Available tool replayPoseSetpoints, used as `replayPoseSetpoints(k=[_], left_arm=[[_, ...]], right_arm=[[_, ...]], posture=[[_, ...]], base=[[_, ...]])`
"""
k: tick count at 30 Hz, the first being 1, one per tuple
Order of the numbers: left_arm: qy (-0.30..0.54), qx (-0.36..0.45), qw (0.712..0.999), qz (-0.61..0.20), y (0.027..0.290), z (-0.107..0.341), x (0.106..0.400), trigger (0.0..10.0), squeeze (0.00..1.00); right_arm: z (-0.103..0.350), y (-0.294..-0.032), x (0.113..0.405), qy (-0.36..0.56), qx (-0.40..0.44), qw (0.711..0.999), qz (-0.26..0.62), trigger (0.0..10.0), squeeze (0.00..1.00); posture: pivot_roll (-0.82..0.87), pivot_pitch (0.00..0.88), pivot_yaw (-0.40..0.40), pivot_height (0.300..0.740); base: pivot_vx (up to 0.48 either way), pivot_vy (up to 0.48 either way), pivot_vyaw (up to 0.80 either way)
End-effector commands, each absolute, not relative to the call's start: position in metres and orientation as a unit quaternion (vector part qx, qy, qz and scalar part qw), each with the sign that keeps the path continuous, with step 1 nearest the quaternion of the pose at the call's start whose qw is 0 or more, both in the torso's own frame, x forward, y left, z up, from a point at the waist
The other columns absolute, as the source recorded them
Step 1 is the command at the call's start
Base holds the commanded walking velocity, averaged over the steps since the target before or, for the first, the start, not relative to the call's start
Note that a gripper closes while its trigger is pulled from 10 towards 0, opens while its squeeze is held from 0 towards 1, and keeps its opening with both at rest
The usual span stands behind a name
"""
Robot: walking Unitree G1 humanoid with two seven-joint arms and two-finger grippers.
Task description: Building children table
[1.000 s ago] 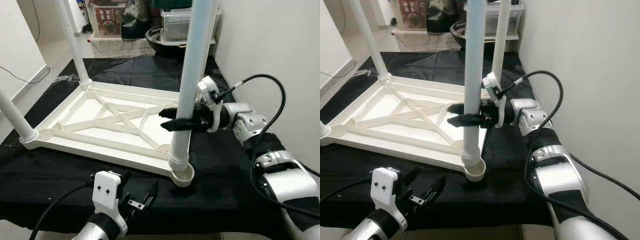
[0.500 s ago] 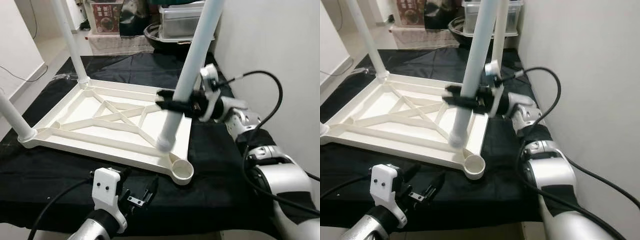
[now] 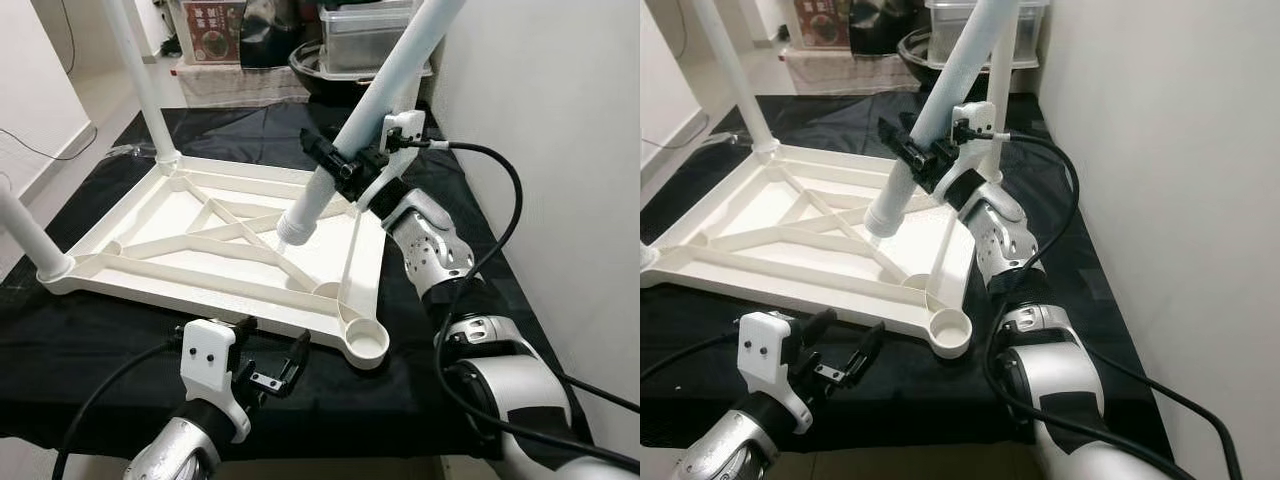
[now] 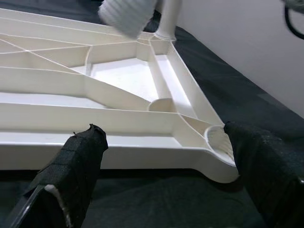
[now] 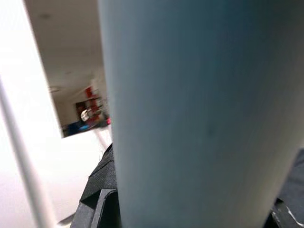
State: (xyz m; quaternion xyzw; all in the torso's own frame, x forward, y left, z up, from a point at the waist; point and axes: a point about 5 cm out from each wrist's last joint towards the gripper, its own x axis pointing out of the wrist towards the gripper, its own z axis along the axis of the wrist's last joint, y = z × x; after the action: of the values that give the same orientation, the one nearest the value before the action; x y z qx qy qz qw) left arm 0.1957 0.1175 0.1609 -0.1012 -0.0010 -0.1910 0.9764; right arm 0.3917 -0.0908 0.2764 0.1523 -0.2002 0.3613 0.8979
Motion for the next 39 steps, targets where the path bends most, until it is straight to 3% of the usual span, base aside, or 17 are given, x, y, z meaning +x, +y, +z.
replayPoseSetpoints(k=[1, 8, 32, 39], left_arm=[[0.004, -0.099, 0.979, -0.177, 0.121, 0.157, 0.198, 10.0, 0.00], [-0.005, -0.097, 0.982, -0.164, 0.124, 0.157, 0.205, 10.0, 0.00], [-0.016, -0.100, 0.983, -0.155, 0.125, 0.157, 0.209, 10.0, 0.00], [-0.017, -0.102, 0.983, -0.154, 0.124, 0.156, 0.209, 10.0, 0.00]], right_arm=[[0.275, -0.089, 0.390, -0.209, 0.154, 0.902, 0.346, 10.0, 0.00], [0.269, -0.087, 0.384, -0.208, 0.151, 0.915, 0.312, 10.0, 0.00], [0.267, -0.081, 0.377, -0.210, 0.123, 0.921, 0.303, 10.0, 0.00], [0.266, -0.091, 0.378, -0.219, 0.105, 0.936, 0.256, 10.0, 0.00]], posture=[[0.05, 0.049, 0.007, 0.740], [0.04, 0.016, 0.011, 0.740], [0.04, 0.026, -0.001, 0.740], [0.03, 0.024, -0.003, 0.740]], base=[[0.000, 0.000, 0.00], [0.000, 0.000, 0.00], [0.000, 0.000, 0.00], [0.000, 0.000, 0.00]])
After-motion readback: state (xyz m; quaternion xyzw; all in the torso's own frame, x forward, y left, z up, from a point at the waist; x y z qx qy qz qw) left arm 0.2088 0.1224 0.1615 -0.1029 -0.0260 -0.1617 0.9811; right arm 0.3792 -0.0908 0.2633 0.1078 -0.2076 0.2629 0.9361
